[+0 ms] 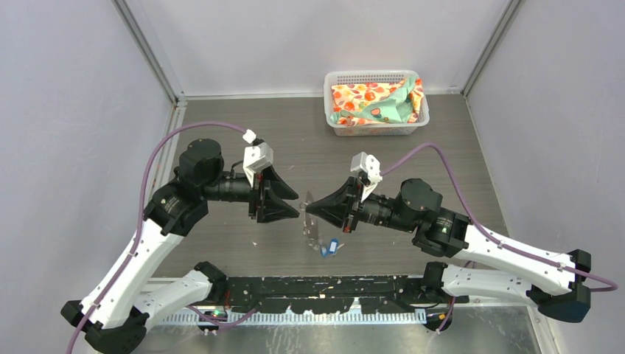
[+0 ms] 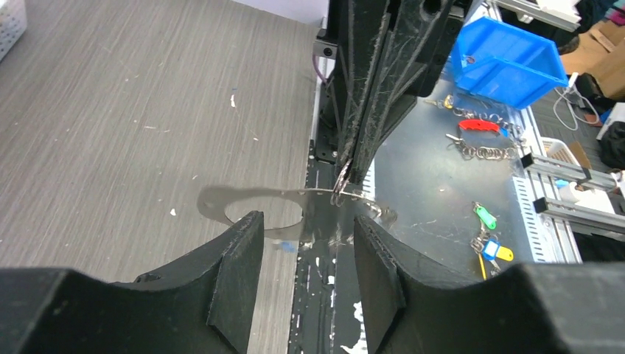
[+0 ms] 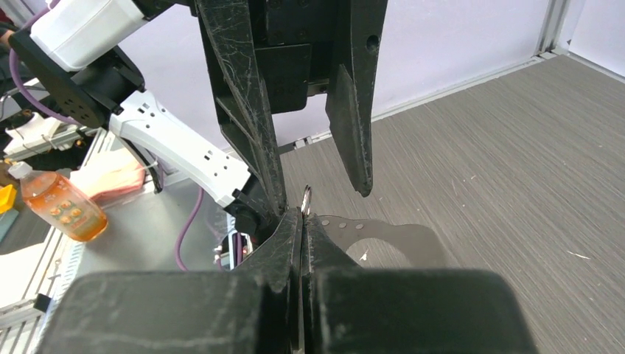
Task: Put the keys on the keyring
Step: Adjust the keyring.
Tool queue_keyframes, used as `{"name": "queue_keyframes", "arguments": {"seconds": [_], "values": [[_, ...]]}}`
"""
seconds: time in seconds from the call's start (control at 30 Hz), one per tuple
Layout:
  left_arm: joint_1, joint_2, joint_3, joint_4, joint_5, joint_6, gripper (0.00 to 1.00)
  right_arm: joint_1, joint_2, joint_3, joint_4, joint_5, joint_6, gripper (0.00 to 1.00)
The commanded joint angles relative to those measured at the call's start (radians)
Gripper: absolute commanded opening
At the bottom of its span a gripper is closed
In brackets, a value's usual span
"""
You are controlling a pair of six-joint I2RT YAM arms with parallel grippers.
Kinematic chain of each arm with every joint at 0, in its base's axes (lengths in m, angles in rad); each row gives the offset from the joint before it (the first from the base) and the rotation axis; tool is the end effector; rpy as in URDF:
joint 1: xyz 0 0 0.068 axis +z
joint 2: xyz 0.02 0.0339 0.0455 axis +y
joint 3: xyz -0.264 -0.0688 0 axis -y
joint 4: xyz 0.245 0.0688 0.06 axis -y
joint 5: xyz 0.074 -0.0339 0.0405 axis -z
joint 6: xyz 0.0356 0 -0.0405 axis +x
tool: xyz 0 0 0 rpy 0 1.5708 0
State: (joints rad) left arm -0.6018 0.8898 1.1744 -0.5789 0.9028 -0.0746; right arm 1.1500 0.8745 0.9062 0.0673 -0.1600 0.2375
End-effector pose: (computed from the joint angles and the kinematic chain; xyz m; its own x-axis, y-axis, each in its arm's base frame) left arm 0.1194 -0.1159 0.4171 -0.3107 0.1574 -0.9374 0.9495 0.0973 -0.2984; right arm 0.0774 0.1869 0.3946 -0.1880 0.1485 -0.9709 -0.9483 0.2301 0.2188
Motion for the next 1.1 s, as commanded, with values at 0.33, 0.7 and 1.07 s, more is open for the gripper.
{"name": "queue_keyframes", "arguments": {"seconds": [0.33, 0.7, 1.07], "values": [[0.003, -0.02, 0.0, 0.073, 0.136, -0.039, 0.49, 0.005, 0.012, 0.042, 0.077, -0.08, -0.024, 0.01], [0.002, -0.034, -0.033, 0.093, 0.11, -0.065, 0.24, 0.005, 0.056, 0.056, 0.105, -0.085, -0.025, 0.01], [0.003, -0.044, -0.008, -0.016, 0.06, 0.071, 0.01, -0.005, 0.02, 0.166, -0.175, -0.029, -0.027, 0.07]]}}
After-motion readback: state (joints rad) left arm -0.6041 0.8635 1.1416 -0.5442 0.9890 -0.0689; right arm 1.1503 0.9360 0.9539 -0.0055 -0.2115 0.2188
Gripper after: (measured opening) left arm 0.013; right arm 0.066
